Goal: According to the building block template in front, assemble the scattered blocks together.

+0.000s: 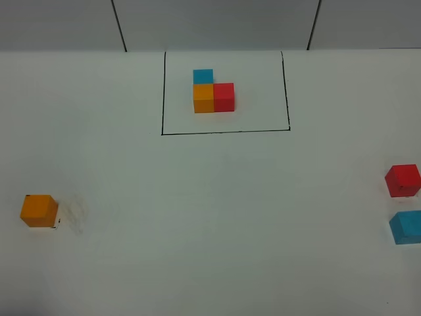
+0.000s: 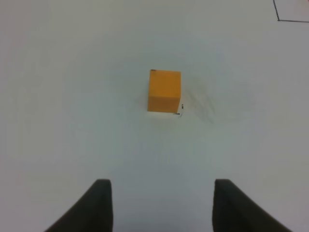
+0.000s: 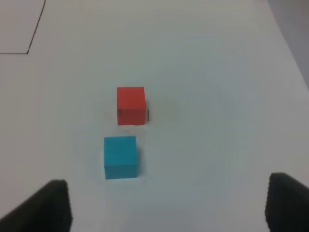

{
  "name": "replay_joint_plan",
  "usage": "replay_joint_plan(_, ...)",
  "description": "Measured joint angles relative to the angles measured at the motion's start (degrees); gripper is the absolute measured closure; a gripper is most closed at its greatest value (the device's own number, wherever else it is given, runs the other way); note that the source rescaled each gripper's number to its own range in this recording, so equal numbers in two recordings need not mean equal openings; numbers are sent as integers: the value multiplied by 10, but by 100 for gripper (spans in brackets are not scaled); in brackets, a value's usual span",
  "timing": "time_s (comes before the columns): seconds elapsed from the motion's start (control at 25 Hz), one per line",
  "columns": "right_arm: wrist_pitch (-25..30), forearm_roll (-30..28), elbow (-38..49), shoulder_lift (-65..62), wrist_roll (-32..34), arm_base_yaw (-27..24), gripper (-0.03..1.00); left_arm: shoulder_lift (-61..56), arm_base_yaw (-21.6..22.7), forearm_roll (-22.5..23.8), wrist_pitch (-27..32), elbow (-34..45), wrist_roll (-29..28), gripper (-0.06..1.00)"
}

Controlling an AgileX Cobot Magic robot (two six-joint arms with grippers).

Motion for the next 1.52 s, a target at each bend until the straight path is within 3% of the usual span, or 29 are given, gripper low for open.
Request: replay_joint_plan(1.52, 0, 0, 0, 0, 0, 0, 16, 0, 0, 0, 0, 0, 1, 33)
